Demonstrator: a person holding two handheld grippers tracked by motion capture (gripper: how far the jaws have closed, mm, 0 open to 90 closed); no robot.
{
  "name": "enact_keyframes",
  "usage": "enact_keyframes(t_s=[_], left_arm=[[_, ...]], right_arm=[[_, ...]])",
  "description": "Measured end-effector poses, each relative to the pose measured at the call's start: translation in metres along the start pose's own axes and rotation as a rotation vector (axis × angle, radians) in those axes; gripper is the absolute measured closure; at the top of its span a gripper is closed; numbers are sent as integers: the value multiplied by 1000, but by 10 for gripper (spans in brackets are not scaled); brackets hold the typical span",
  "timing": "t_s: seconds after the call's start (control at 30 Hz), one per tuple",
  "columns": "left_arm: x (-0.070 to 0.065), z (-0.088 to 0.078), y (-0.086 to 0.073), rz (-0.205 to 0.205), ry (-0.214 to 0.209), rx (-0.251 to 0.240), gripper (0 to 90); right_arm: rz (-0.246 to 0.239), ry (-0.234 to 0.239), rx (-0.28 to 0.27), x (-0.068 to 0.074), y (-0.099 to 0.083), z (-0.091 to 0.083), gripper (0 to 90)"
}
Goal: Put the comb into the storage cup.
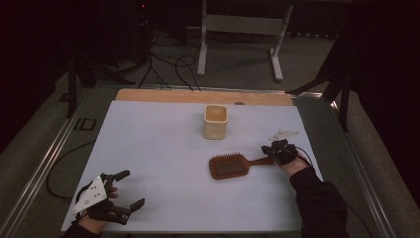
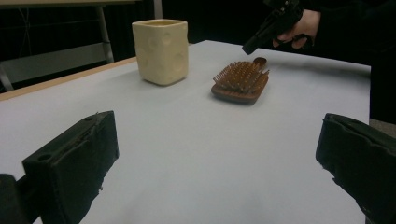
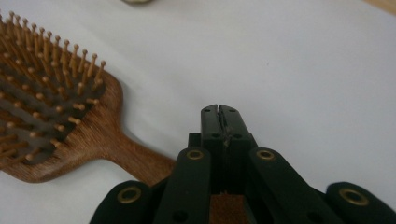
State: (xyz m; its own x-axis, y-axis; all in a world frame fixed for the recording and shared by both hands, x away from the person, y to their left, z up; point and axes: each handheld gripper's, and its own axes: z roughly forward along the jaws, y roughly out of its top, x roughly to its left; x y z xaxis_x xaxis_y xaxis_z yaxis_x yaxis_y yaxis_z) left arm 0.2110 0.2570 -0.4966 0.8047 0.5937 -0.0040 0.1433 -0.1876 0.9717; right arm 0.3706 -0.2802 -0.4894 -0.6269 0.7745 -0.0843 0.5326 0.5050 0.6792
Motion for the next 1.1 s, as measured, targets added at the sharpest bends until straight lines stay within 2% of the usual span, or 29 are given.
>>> enact_keyframes(t_s=[0.13, 0.37, 0.57, 0.7, 1.1], left_arm=[[0, 0, 0, 0, -1, 0, 0], [0, 0, 0, 1, -1, 0, 0], [0, 0, 0, 3, 0, 1, 0], [0, 0, 0, 2, -1, 0, 0], [0, 0, 0, 3, -1, 1, 0]], right_arm=[[-18, 2, 34, 1, -2, 5, 900], [-19, 8, 57, -1, -5, 8, 900], [-6, 2, 52, -4, -7, 8, 900], [-5, 7, 70, -3, -10, 9, 900], [2, 19, 71, 2, -22, 2, 900]])
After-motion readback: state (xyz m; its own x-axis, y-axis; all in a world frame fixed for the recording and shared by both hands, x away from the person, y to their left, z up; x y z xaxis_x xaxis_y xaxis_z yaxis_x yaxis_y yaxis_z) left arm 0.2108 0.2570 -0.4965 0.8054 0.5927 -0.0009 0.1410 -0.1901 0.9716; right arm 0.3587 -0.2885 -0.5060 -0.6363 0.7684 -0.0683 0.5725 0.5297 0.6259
